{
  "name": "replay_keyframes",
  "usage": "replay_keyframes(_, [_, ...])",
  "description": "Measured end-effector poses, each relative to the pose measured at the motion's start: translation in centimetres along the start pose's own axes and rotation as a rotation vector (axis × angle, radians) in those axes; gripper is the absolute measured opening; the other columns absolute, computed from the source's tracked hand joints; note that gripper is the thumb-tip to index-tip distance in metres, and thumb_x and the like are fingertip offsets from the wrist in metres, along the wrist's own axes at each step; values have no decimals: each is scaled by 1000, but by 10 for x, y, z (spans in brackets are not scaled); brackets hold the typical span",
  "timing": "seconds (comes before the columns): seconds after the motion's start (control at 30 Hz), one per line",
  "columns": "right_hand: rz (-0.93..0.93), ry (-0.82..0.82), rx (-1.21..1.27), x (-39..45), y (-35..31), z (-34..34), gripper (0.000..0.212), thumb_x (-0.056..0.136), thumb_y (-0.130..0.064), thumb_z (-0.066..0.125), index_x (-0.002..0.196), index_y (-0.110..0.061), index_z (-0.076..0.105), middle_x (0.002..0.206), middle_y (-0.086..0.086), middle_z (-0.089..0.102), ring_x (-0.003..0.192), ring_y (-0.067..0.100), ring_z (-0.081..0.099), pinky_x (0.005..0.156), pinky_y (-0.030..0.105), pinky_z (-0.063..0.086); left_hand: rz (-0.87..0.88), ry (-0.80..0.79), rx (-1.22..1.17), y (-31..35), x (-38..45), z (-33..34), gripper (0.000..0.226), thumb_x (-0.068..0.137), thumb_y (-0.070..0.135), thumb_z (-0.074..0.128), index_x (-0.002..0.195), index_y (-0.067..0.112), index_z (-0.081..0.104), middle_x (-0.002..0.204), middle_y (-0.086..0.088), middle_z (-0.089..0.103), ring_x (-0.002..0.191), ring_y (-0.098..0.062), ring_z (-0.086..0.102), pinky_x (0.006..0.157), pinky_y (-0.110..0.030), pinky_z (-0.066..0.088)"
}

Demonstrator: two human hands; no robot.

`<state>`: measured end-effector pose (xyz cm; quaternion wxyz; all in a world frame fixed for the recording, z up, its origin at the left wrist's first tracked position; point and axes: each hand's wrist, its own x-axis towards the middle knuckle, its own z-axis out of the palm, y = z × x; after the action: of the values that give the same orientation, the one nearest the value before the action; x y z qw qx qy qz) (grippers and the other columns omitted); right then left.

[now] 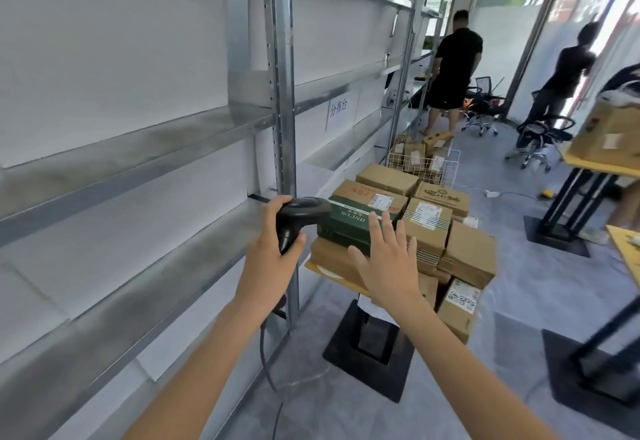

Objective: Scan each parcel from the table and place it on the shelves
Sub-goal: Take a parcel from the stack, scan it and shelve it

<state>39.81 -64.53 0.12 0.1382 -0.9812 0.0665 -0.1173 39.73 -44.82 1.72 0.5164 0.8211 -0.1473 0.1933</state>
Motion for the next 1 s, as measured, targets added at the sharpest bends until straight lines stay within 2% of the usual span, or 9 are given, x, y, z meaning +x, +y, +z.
replay_keyframes(0.1, [67, -11, 11, 12, 25, 6, 76, 104, -52, 38, 162, -20, 1, 170, 5, -4, 156, 31, -6, 125, 53, 2, 14, -47, -28, 0, 18, 29, 58, 99, 16, 63, 134, 50, 32, 123, 6, 59, 95, -23, 68, 84, -43, 60])
replay_keyframes(0.17, [112, -15, 10, 22, 42, 10, 76, 104, -52, 40, 162, -21, 1, 170, 4, -4, 156, 31, -6, 125, 53, 2, 26, -97, -30, -1, 30, 49, 59, 99, 16, 63, 133, 52, 30, 127, 4, 60, 99, -26, 68, 87, -49, 59])
replay_keyframes(0.27, [176, -9, 4, 42, 66, 17, 76, 104, -52, 40, 162, -21, 3, 170, 5, -3, 156, 33, -4, 124, 53, 3, 51, -147, -67, -7, 50, 78, 61, 99, 15, 64, 136, 50, 30, 131, 11, 54, 108, -19, 65, 94, -44, 58])
replay_keyframes(0.4, [270, 10, 2, 72, 90, 24, 76, 104, -53, 40, 162, -22, 3, 170, 7, -3, 156, 34, -4, 124, 54, 2, 57, -233, -83, -20, 84, 113, 61, 99, 15, 63, 136, 49, 30, 133, 6, 55, 105, -28, 68, 88, -48, 60])
replay_keyframes(0.53, [347, 10, -1, 108, 105, 32, 77, 104, -53, 41, 162, -21, 3, 170, 8, -3, 156, 34, -3, 124, 54, 4, 41, -298, -112, -37, 115, 137, 60, 99, 16, 64, 139, 47, 32, 132, 15, 49, 111, -26, 66, 87, -48, 61])
replay_keyframes(0.63, [401, 0, 33, 127, 110, 44, 76, 104, -51, 42, 162, -21, 5, 170, 9, -4, 156, 33, -3, 124, 55, 5, 23, -344, -120, -55, 139, 151, 61, 99, 17, 63, 138, 50, 29, 131, 16, 50, 105, -27, 69, 87, -49, 60])
replay_keyframes(0.87, [491, -85, 46, 137, 132, 89, 73, 103, -48, 46, 161, -23, 11, 170, 8, -3, 156, 32, -3, 125, 55, 7, -45, -434, -181, -90, 166, 197, 70, 98, 15, 65, 133, 63, 28, 145, 0, 53, 111, -33, 68, 95, -50, 58])
replay_keyframes(0.93, [519, -87, 65, 145, 141, 97, 72, 103, -47, 47, 161, -23, 12, 170, 7, -2, 156, 32, -3, 125, 55, 6, -57, -449, -193, -98, 172, 212, 76, 97, 15, 65, 125, 73, 24, 146, 0, 53, 114, -31, 67, 98, -46, 57])
replay_keyframes(1.0, [533, -87, 74, 154, 151, 104, 72, 103, -47, 47, 161, -22, 12, 170, 8, -3, 156, 32, -3, 124, 54, 6, -71, -457, -206, -107, 178, 229, 79, 97, 14, 66, 121, 76, 22, 146, 2, 52, 119, -22, 64, 101, -29, 54])
